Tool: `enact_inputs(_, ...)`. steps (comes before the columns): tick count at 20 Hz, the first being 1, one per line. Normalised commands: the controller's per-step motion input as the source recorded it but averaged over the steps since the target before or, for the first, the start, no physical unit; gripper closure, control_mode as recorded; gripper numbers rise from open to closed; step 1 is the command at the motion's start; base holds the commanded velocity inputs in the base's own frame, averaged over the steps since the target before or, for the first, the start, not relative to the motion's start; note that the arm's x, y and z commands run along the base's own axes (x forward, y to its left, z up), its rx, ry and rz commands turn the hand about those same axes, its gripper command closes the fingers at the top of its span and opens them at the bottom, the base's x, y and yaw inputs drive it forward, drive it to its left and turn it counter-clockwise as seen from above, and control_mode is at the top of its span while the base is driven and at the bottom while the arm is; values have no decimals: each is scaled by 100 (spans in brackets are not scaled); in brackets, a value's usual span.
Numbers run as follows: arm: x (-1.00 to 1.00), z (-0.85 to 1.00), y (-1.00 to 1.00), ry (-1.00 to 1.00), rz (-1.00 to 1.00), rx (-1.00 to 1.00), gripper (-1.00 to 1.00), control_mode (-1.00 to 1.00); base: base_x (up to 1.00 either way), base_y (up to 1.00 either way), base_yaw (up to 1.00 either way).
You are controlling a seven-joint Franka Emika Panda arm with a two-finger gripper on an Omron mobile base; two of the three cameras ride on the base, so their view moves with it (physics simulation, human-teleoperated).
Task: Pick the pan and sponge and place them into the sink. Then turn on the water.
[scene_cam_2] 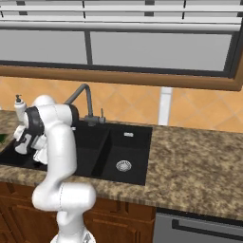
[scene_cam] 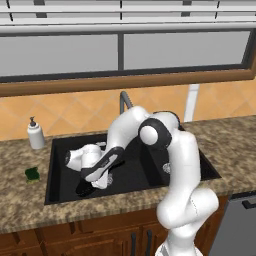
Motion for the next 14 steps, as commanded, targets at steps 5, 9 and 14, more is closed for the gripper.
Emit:
enact_inputs(5,-3,-1,-3,-3,0,-3,-100,-100,0,0,0)
enact_inputs(9,0,0,-35,0,0,6,-100,-100,0,0,0)
enact_inputs(14,-7,24,-22,0,0,4,-100,-100,0,0,0)
